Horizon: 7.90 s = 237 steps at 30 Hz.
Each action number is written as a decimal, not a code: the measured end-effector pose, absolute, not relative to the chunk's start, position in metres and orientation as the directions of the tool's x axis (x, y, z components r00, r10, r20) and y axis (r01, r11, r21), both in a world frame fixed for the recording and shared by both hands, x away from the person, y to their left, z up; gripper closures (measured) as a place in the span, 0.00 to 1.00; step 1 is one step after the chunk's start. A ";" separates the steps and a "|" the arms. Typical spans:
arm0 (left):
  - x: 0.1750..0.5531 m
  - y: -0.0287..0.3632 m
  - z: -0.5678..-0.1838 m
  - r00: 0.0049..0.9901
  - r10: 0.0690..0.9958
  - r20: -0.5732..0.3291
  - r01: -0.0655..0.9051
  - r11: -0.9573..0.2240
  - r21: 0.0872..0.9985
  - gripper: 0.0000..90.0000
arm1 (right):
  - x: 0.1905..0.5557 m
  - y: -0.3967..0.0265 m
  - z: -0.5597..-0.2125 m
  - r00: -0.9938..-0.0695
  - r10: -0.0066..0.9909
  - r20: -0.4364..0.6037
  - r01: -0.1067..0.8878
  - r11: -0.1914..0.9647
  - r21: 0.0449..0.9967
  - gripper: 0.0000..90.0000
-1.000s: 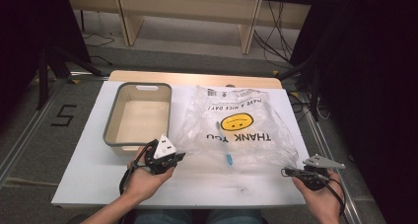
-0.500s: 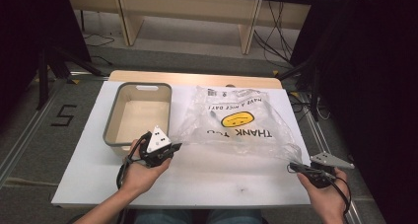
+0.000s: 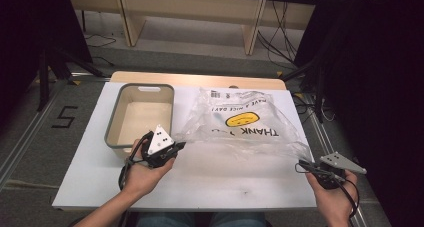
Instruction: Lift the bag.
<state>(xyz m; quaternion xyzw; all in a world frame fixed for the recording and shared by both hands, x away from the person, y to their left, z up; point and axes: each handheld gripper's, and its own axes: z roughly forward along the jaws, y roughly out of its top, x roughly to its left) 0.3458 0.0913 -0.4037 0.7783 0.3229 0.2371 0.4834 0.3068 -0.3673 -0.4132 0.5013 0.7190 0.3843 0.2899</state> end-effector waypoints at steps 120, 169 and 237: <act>0.425 0.087 -0.297 0.534 0.844 0.047 0.087 -0.111 0.990 0.99 | 0.374 -0.353 -0.312 -0.181 0.980 -0.085 0.165 0.115 0.980 1.00; 0.480 0.079 -0.371 0.471 0.882 0.019 0.318 -0.190 0.929 0.92 | 0.418 -0.346 -0.389 -0.192 0.981 -0.035 0.397 0.110 0.911 0.97; 0.419 0.115 -0.376 0.602 0.798 -0.027 0.353 -0.236 0.905 0.39 | 0.373 -0.356 -0.393 -0.343 0.939 0.006 0.346 0.120 0.931 0.42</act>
